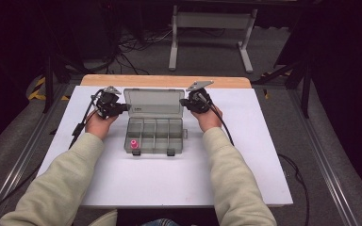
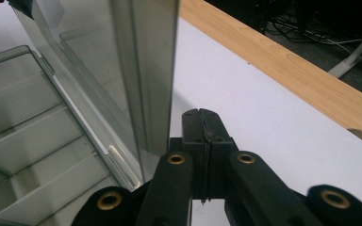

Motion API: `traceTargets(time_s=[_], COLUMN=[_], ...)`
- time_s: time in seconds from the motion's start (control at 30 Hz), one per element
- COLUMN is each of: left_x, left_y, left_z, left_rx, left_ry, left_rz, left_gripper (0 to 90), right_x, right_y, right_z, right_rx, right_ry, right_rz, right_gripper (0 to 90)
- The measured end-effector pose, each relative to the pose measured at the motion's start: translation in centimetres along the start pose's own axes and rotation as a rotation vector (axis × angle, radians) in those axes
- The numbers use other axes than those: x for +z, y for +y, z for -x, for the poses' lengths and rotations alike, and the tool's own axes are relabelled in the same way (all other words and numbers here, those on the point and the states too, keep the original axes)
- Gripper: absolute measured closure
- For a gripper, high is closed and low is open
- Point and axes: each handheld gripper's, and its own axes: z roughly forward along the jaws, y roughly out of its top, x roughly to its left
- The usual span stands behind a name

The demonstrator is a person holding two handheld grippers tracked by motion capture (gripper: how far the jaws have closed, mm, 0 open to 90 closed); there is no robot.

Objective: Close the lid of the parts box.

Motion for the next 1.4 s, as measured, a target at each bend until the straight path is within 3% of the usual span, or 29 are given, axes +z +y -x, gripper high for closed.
traceTargets(time_s=[0.5,0.67,1.03,1.4], left_x=[-0.9,-1.4,-3.0,-4.9], left_y=[0.3,0.5,0.2,-0.3], left_z=[0.7,1.2,1.8,2.7], left_rx=[0.017,0.044,0.06,0.084], left_ry=[-0.014,-0.022,-0.04,-0.085], left_rz=[0.02,0.02,0.037,0.024], left_gripper=[87.1,86.7,86.6,86.7], right_x=[-1.2,-1.9,-3.0,-4.3], right_y=[0.4,0.5,0.4,0.0], right_z=[-0.9,-1.3,-2.2,-3.5], right_rx=[-0.031,-0.043,-0.054,-0.073], right_ry=[0.032,0.054,0.089,0.136], right_rz=[0.013,0.015,0.016,-0.014], right_gripper=[90.0,90.0,90.0,90.0])
